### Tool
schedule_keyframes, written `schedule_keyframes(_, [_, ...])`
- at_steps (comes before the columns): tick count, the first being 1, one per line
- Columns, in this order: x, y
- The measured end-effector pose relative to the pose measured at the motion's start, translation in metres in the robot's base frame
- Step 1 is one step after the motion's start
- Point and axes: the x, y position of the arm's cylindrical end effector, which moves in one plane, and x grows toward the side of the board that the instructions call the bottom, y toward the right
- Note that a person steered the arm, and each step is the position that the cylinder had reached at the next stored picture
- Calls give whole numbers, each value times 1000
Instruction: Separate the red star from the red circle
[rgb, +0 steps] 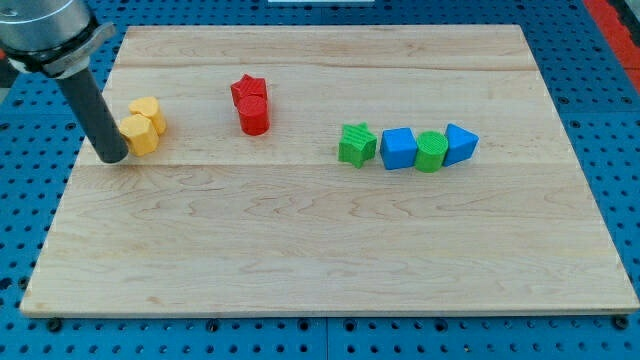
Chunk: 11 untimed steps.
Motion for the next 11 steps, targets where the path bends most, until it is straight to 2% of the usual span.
schedule_keyframes(2, [5, -19])
schedule_keyframes(3, [39, 13])
schedule_keyframes(4, [50, 62])
schedule_keyframes(8, [-51, 159])
schedule_keyframes(11, [-150, 157])
